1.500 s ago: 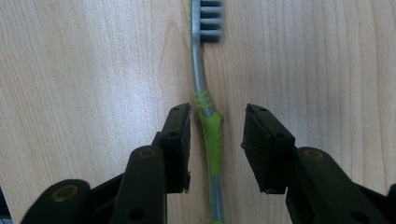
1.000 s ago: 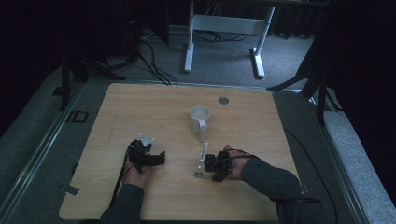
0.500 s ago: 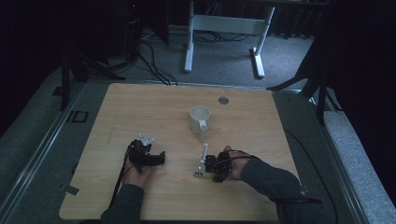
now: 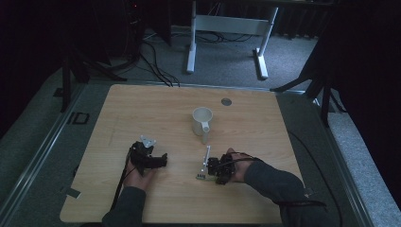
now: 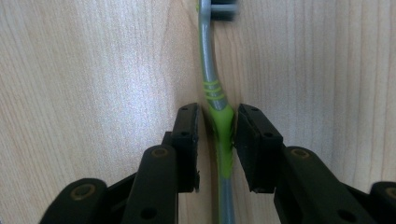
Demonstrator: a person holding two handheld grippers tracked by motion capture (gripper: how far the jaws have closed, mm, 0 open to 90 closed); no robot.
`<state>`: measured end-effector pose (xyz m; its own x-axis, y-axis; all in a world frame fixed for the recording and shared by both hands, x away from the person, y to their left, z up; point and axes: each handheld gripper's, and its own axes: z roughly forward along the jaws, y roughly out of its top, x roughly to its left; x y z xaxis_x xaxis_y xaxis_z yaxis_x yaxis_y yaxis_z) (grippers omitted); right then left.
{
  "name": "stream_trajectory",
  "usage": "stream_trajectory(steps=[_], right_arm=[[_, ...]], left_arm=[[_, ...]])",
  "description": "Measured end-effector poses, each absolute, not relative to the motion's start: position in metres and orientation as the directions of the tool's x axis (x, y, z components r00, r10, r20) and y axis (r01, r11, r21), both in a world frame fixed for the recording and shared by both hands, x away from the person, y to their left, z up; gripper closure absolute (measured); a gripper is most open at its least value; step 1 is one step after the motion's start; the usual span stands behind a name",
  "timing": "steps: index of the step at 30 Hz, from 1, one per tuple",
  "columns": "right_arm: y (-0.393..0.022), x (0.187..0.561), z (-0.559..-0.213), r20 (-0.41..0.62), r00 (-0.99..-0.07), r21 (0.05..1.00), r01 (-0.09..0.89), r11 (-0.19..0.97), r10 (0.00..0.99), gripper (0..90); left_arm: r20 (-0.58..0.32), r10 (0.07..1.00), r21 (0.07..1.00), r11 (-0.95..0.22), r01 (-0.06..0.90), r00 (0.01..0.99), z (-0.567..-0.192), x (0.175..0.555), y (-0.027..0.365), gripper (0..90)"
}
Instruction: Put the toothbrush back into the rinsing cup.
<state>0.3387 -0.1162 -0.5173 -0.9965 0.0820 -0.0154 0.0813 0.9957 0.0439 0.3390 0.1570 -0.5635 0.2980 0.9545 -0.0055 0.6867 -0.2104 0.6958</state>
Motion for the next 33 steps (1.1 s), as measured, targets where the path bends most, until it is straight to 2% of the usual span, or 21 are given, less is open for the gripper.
stream_trajectory(steps=[21, 33], right_arm=[[-0.1155, 0.3392, -0.517, -0.023, -0.996, 0.031, 0.08, 0.996, 0.081, 78.3], [-0.115, 0.3387, -0.5168, -0.022, -0.997, 0.022, 0.079, 0.997, 0.08, 79.4]], left_arm=[[-0.006, 0.954, 0.695, -0.211, 0.687, 0.298, -0.5635, 0.339, 0.1571, 7.0], [-0.006, 0.954, 0.695, -0.211, 0.687, 0.299, -0.5635, 0.339, 0.1571, 7.0]])
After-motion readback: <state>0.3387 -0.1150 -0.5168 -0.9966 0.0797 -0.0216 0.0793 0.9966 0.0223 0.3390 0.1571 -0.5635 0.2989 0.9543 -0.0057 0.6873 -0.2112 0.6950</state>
